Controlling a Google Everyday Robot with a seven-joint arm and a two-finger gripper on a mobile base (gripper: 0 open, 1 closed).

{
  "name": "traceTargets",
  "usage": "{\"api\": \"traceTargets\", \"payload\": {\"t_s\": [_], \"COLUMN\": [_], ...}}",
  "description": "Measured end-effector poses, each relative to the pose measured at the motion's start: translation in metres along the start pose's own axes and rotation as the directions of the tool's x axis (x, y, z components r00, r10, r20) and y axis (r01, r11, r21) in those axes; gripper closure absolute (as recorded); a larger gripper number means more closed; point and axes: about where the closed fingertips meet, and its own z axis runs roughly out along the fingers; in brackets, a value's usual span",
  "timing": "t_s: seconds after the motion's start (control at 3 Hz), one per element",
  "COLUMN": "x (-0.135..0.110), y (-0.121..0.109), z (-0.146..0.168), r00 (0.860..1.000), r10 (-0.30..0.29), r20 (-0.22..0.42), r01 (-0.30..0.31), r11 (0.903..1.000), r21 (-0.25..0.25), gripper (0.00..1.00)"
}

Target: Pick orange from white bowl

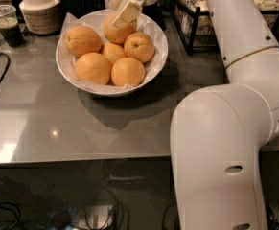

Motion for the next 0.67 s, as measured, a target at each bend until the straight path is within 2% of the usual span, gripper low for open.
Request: {"api": "traceTargets", "payload": {"t_s": [0.33, 0.67], "x": [0.005, 0.009], "y": [0.0002, 0.0028], "z": [0.002, 0.0016], "r00": [1.0, 0.999], "r10": [0.015, 0.03], "r20": [-0.017, -0.027], "r01": [-0.015, -0.03], "r11": [0.9999, 0.9995], "r21": [0.001, -0.004], "gripper": [0.46, 0.24]}}
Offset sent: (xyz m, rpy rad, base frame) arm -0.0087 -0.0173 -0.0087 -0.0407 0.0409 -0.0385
